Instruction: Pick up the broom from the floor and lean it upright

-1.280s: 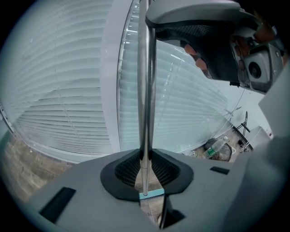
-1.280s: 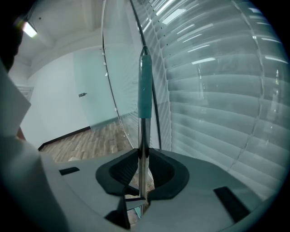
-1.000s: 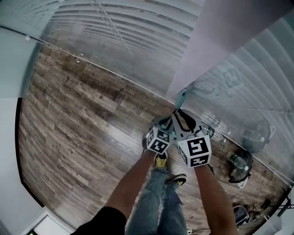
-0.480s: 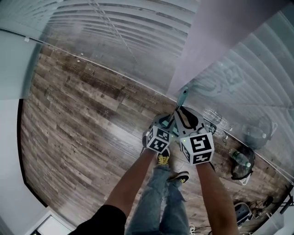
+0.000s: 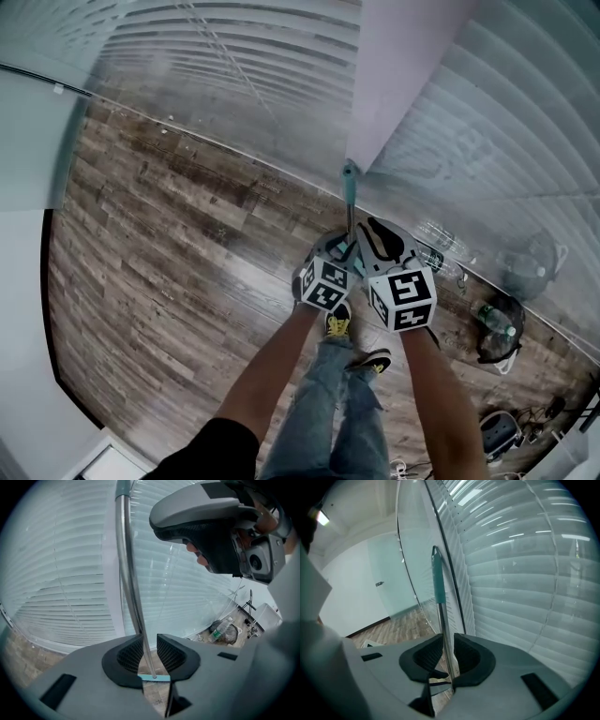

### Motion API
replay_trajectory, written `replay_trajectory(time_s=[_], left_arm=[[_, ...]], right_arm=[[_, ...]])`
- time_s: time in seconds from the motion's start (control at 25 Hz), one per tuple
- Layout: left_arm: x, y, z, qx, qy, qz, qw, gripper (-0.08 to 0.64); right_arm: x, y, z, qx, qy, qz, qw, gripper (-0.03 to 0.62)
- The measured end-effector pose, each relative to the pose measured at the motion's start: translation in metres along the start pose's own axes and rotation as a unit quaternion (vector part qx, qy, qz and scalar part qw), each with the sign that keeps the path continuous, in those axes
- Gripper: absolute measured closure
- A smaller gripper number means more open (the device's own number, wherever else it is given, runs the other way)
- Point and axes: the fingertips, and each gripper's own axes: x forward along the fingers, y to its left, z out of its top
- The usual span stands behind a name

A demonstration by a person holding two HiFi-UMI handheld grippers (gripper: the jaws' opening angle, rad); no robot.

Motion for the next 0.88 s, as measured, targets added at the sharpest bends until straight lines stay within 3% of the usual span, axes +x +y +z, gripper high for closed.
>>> replay_trajectory(time_s=[0.36, 0.88], left_arm=[[0.008, 0.002, 0.004, 0.029, -0.005, 0.000, 0.9996, 0.468], [0.012, 0.003, 0.004, 0.070, -0.005, 0.003, 0.9975, 0.468]], right_arm=[[-0.001, -0.004, 0.000, 0.005, -0.009, -0.004, 1.000, 0.511], [0.028, 0.005, 0.006, -0.042, 0.006, 0.005, 0.999, 0.474]])
